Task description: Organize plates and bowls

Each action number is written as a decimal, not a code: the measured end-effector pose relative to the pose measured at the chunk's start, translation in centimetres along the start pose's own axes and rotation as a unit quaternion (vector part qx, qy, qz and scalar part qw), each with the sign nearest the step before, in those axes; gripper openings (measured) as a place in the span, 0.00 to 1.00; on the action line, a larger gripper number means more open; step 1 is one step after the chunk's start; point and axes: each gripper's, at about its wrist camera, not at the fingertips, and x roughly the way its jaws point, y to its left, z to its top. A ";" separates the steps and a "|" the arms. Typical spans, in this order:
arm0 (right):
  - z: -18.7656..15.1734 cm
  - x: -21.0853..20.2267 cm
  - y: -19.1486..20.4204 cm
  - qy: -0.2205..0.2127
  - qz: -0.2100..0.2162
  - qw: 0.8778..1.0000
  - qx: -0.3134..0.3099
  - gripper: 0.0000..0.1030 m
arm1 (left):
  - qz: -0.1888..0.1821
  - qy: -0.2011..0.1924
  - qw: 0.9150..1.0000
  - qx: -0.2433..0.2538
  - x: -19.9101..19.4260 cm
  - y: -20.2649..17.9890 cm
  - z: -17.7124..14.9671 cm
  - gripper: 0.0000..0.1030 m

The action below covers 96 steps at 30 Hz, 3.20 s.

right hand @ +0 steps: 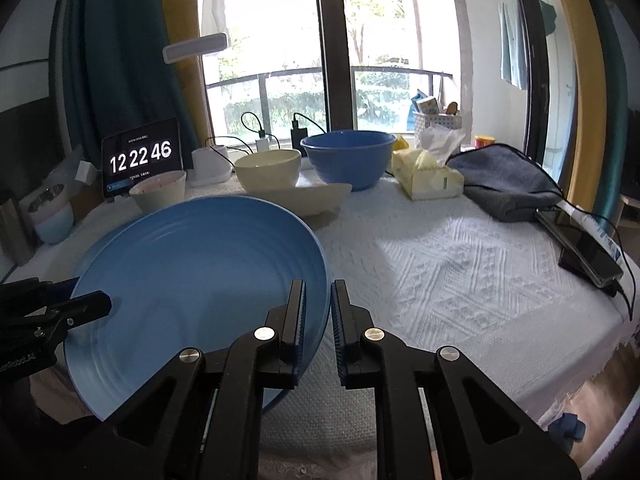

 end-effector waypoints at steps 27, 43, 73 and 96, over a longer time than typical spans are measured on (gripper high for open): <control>2.3 1.9 6.0 -0.002 0.036 0.999 -0.037 0.14 | 0.038 -0.050 0.995 -0.081 -2.0 6.6 -0.2 0.35; 3.5 4.7 9.4 0.002 0.064 0.996 -0.060 0.14 | 0.069 -0.061 0.989 -0.112 -1.5 10.0 -0.3 0.35; 5.3 9.7 14.3 0.015 0.092 0.992 -0.083 0.14 | 0.107 -0.061 0.982 -0.142 0.7 15.6 -0.5 0.34; 5.5 13.0 14.2 0.063 0.094 0.992 -0.058 0.15 | 0.116 0.011 0.982 -0.146 4.1 16.4 0.0 0.35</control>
